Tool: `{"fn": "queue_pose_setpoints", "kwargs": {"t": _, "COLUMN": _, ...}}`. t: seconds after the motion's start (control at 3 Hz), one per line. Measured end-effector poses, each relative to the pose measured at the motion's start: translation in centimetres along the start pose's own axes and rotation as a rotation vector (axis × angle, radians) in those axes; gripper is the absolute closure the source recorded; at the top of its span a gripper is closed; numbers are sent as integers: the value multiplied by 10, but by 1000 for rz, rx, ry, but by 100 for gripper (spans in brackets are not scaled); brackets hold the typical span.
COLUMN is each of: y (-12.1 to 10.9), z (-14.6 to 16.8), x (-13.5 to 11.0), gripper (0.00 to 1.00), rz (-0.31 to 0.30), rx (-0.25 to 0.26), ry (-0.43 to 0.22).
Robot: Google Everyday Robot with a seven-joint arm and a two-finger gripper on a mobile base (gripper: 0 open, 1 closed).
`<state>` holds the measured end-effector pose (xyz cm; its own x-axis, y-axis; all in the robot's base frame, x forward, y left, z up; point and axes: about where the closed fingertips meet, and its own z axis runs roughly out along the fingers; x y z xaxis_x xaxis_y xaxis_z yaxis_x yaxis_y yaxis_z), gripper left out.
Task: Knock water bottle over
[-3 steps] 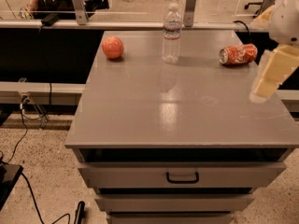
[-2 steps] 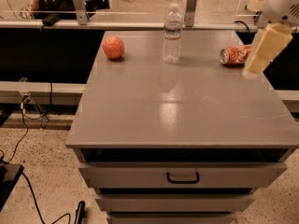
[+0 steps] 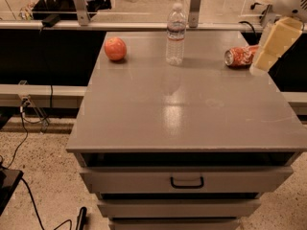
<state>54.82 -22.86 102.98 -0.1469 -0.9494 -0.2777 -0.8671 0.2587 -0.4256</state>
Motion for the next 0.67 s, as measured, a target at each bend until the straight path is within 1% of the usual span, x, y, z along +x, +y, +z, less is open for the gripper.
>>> {"fn": "queue_pose_setpoints", "kwargs": {"t": 0.33, "y": -8, "z": 7, "x": -6, "gripper": 0, "rz": 17, "rx": 14, "ry": -104}}
{"fn": "queue_pose_setpoints", "kwargs": {"t": 0.67, "y": -40, "z": 26, "x": -18, "gripper": 0, "rz": 61, "rx": 60, "ry": -331}}
